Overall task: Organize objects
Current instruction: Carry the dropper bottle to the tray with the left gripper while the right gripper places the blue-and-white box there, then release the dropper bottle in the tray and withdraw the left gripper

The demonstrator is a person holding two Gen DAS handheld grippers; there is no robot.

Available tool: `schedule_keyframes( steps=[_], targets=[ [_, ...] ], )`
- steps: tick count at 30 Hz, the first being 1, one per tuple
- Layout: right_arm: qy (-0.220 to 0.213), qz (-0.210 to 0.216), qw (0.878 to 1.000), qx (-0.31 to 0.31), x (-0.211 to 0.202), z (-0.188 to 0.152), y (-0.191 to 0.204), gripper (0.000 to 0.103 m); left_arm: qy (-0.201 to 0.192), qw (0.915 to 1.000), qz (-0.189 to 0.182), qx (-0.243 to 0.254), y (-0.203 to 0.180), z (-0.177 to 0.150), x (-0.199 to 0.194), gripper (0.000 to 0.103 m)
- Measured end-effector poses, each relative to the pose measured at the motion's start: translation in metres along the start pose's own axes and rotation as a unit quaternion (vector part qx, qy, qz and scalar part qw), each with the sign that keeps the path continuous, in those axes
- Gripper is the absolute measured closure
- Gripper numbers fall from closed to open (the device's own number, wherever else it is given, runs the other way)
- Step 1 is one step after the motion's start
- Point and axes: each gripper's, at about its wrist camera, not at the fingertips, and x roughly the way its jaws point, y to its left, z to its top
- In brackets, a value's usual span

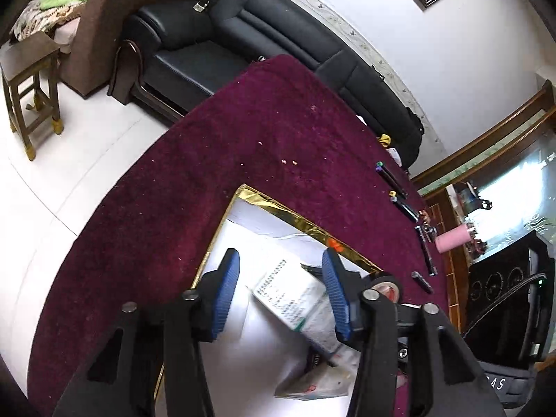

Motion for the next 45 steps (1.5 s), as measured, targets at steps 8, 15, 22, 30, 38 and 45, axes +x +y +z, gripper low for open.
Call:
schedule_keyframes(
  steps=[8, 15, 22, 30, 38, 45],
  targets=[
    [-0.048, 0.012, 0.999, 0.001, -0.047, 0.006, -0.012, 0.057, -0.014, 0.9998, -0.012, 0.005, -0.012, -0.006, -0.025, 0.059],
    [-0.085, -0.005, 0.996, 0.021, -0.081, 0.017, -0.049, 0.057, 0.010, 0.9995, -0.017, 0.024, -0.025, -0.054, -0.054, 0.059],
    [-0.084, -0.015, 0.995, 0.043, -0.069, 0.028, -0.069, 0.056, 0.061, 0.9974, -0.014, 0.035, -0.037, -0.078, -0.023, 0.059],
    [-0.024, 0.053, 0.998, 0.021, -0.068, 0.017, -0.068, 0.055, 0.021, 0.9988, -0.028, 0.034, -0.044, -0.070, -0.017, 0.059],
    [0.012, 0.039, 0.999, 0.008, -0.060, -0.001, -0.064, 0.055, -0.005, 0.9968, -0.061, 0.052, -0.068, -0.091, -0.034, 0.059],
    [-0.003, 0.068, 0.997, 0.033, -0.073, -0.013, -0.079, 0.055, 0.013, 0.9969, -0.070, 0.033, -0.067, -0.108, -0.024, 0.059]
  ],
)
